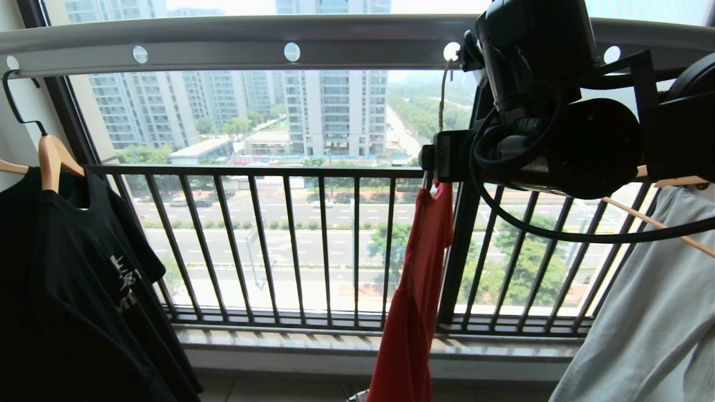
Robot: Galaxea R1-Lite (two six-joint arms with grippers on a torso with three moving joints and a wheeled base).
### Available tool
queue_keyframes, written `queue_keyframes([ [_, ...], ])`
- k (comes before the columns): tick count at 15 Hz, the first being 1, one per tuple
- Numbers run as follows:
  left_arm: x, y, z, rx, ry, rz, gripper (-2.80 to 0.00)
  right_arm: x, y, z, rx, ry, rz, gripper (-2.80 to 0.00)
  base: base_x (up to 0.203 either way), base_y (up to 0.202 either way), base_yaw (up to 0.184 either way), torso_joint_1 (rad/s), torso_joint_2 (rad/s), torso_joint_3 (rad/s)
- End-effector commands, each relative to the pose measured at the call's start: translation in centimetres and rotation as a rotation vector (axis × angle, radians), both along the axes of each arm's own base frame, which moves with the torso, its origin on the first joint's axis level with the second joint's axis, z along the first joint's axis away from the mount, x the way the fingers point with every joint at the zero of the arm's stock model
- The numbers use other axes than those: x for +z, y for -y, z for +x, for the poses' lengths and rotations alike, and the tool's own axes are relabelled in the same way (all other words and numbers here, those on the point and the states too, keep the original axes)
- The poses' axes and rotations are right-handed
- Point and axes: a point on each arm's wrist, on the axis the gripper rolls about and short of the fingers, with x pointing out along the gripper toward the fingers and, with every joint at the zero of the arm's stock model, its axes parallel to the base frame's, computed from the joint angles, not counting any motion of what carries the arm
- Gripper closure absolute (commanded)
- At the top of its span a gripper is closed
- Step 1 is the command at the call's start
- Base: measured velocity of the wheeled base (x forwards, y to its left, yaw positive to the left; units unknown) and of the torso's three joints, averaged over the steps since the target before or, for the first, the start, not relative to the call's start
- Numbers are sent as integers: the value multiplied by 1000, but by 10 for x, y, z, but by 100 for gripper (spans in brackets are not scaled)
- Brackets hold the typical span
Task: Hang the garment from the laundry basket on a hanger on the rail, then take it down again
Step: Take the clothes off the clothes rack
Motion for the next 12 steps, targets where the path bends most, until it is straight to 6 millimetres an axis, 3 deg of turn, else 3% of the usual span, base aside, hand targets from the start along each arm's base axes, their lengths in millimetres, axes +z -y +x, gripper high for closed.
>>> queue_keyframes([
  [1, 0, 0, 0, -1, -1, -1, 0, 6, 7, -4, -8, 12, 3, -280, 0, 0, 0, 0, 0, 0],
  [6, 0, 0, 0, 0, -1, -1, 0, 10, 18, -6, -20, 21, -19, -280, 0, 0, 0, 0, 0, 0],
  [12, 0, 0, 0, -1, -1, -1, 0, -4, 8, 22, -13, 46, -35, -280, 0, 0, 0, 0, 0, 0],
])
